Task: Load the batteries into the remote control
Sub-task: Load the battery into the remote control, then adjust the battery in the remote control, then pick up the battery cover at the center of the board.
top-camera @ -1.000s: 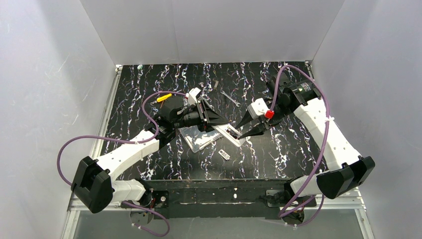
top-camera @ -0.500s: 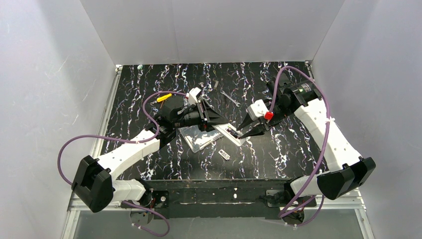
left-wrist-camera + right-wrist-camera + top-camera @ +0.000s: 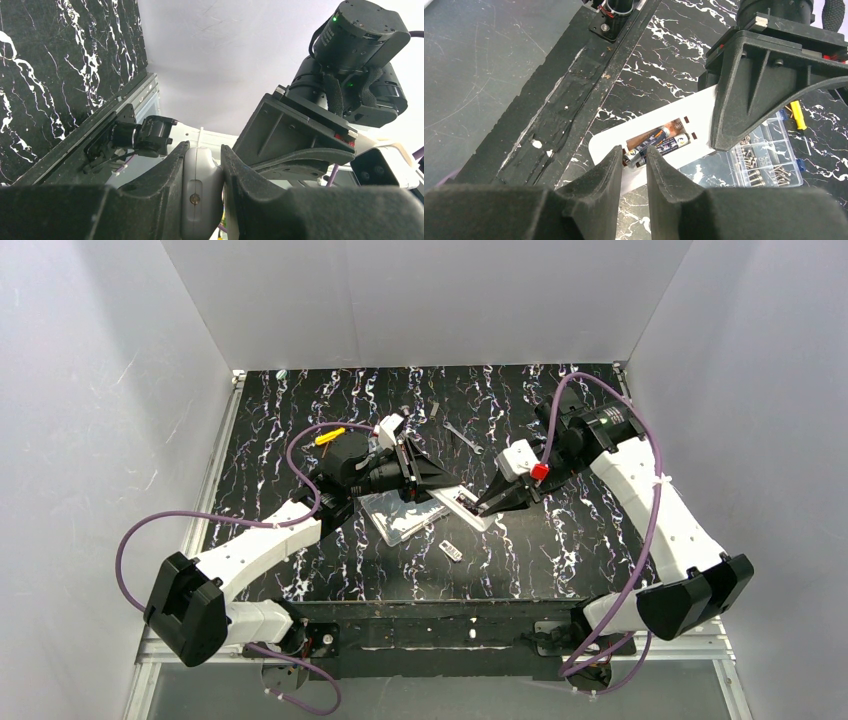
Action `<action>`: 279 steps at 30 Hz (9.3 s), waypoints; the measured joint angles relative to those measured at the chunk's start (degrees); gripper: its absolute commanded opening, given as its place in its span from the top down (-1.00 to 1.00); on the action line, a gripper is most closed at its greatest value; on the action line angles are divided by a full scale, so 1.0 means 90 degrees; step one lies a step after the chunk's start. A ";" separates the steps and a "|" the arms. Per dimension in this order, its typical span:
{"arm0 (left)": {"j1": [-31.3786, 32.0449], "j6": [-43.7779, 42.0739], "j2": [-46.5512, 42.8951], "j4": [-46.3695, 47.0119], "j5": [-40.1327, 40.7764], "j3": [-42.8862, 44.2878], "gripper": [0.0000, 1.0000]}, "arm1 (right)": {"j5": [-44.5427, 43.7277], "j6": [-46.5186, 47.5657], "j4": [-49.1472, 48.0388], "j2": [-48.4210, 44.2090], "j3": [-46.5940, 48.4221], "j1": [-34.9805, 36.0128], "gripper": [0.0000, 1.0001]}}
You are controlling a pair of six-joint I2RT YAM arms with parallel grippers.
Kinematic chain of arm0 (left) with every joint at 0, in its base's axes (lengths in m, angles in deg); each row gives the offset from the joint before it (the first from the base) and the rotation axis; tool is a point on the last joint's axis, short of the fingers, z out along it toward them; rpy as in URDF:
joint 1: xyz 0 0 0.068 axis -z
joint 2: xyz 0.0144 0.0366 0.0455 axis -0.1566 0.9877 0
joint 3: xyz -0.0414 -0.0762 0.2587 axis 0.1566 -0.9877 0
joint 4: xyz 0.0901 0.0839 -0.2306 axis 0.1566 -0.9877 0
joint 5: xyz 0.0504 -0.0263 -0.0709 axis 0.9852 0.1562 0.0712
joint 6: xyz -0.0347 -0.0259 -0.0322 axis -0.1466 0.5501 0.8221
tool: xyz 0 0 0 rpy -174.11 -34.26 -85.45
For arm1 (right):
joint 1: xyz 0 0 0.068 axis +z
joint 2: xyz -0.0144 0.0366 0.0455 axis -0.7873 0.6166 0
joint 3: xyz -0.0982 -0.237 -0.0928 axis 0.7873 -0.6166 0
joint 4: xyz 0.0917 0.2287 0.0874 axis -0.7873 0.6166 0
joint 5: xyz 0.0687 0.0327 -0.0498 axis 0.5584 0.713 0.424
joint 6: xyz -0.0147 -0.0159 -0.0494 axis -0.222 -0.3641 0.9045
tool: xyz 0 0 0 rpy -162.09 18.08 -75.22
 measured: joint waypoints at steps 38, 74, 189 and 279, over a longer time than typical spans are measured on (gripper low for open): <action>0.0005 0.0189 0.0199 0.0420 0.0090 0.0000 1.00 | 0.0449 0.0041 0.0211 0.0408 0.0002 0.0126 0.85; 0.0017 0.0430 0.0248 0.1059 -0.0257 0.0000 1.00 | 0.1797 -0.1251 -0.2261 -0.1120 -0.0799 0.0158 0.38; -0.0206 -0.1484 -0.0911 -0.1277 0.1804 -0.0323 1.00 | -0.8354 -1.4134 -0.5122 -0.3087 -0.2895 -0.0185 -0.47; -0.0301 -0.1953 -0.0913 -0.2924 0.1302 0.1685 1.00 | -0.8301 -1.1587 -0.7759 0.1124 -0.4702 0.3713 0.22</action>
